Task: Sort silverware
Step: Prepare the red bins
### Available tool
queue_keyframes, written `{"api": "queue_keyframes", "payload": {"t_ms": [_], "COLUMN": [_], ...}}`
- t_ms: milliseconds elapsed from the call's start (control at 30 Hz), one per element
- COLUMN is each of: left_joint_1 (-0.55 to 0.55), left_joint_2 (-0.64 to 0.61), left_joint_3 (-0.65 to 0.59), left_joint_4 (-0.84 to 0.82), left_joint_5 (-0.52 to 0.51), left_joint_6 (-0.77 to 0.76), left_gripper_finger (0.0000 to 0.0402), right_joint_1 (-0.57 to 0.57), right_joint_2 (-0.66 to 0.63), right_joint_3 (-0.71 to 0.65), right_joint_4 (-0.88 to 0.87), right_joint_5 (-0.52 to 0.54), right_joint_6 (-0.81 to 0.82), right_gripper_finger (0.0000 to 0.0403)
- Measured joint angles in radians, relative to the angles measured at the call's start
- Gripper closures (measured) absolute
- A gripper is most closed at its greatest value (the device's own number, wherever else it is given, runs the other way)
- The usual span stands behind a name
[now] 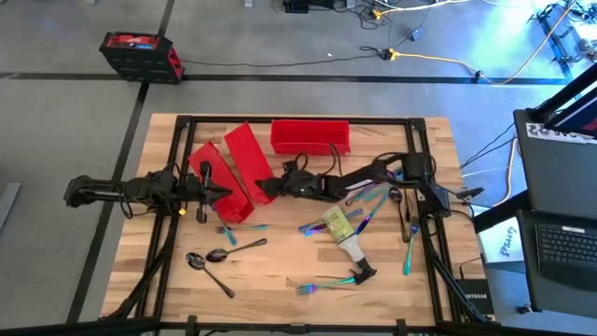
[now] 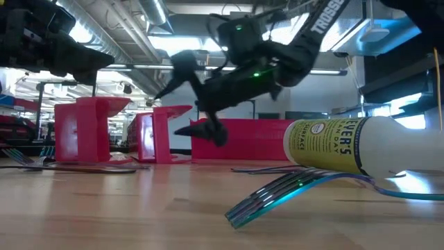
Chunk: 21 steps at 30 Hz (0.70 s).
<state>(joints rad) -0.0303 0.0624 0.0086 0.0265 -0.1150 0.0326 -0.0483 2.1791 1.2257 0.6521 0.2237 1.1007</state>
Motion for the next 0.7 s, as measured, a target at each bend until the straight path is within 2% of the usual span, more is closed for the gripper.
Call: {"api": "queue_keyframes", "payload": {"t_ms": [167,300,500,700], "left_joint_1": [0.000,0.000,0.000,0.000], "left_joint_2": [0.000,0.000,0.000,0.000], "left_joint_3": [0.000,0.000,0.000,0.000], "left_joint_4": [0.000,0.000,0.000,0.000], "left_joint_5": [0.000,0.000,0.000,0.000], "left_joint_6": [0.000,0.000,0.000,0.000], "left_gripper_finger": [0.0400,0.0400,0.0400,0.0400], "right_joint_1": [-0.006,-0.007,-0.014,-0.012], "right_joint_2": [0.025,0.027,0.027,0.027], "right_joint_3": [0.077,0.077,0.076,0.076], "right_joint_4": [-0.057,-0.066,-0.101,-0.095], "right_joint_5": [-0.013,0.023,0.021,-0.003], "right_joint_6": [-0.020,-0.030,-0.005,0.047], "right_gripper_finger": [0.0046,0.0078,0.0183,0.0311]}}
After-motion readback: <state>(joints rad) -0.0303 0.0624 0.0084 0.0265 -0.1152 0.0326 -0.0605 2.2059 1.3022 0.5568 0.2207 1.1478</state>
